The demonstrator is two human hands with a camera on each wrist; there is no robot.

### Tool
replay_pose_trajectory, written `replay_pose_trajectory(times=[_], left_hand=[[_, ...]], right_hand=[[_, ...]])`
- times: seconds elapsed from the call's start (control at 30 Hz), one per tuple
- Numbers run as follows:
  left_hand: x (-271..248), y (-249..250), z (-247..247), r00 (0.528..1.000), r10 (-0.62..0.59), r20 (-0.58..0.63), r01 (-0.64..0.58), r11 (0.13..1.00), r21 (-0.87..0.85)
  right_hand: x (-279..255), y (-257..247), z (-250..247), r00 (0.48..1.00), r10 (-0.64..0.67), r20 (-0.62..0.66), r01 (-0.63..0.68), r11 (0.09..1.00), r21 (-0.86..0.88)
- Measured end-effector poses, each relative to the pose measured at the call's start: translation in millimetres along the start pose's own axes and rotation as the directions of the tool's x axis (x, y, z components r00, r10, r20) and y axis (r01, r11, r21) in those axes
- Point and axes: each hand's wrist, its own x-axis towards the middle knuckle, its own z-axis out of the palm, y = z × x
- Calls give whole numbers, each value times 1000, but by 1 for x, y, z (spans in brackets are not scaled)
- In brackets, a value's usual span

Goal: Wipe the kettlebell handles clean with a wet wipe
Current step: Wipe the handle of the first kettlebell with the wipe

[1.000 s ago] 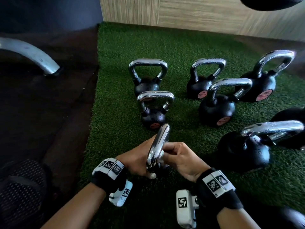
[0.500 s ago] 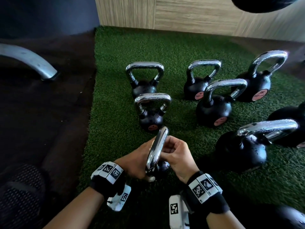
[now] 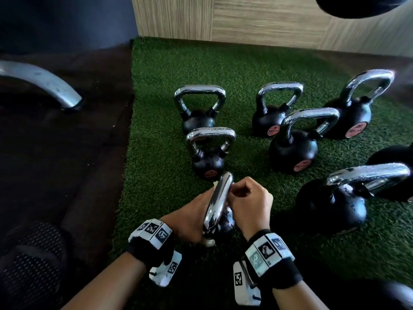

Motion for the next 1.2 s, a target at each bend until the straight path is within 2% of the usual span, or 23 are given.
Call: replay_pose_trajectory(times=[0.3, 0.43, 0.53, 0.63, 0.73, 0.8, 0.87, 0.97, 1.07, 1.2], left_hand=[[-1, -9, 2, 994, 71, -84, -69, 997, 25], [1, -4, 0, 996, 45, -77, -45, 999, -1], [0, 0, 1, 996, 75, -54, -72, 996, 57], [-6, 1, -1, 995, 93, -22, -89, 986, 141], [-17, 2, 1, 998, 48, -44, -41, 988, 148], [-23, 4, 6, 993, 22, -120, -1, 985, 171], [-26, 9, 12, 978, -7, -209, 54, 974, 221], [-31, 14, 13, 953, -31, -303, 134, 936, 326], [-39, 13, 3, 935, -17, -355, 188, 871, 454], [-49, 7, -21, 899, -14, -438, 208, 893, 398]], right_hand=[[9, -7, 7, 995, 81, -64, -86, 993, -83], [13, -10, 8, 985, 175, -1, -174, 974, -146], [15, -15, 5, 979, 189, 80, -164, 954, -252], [15, -17, -11, 980, 67, 186, 2, 936, -351], [20, -24, -32, 950, -136, 282, 216, 937, -275], [28, -32, -38, 867, -265, 423, 403, 870, -283], [38, -40, -38, 781, -284, 556, 531, 771, -351], [43, -48, -40, 752, -230, 618, 561, 715, -417], [39, -52, -48, 747, -236, 622, 564, 720, -404], [34, -56, -65, 768, -177, 616, 551, 674, -492]])
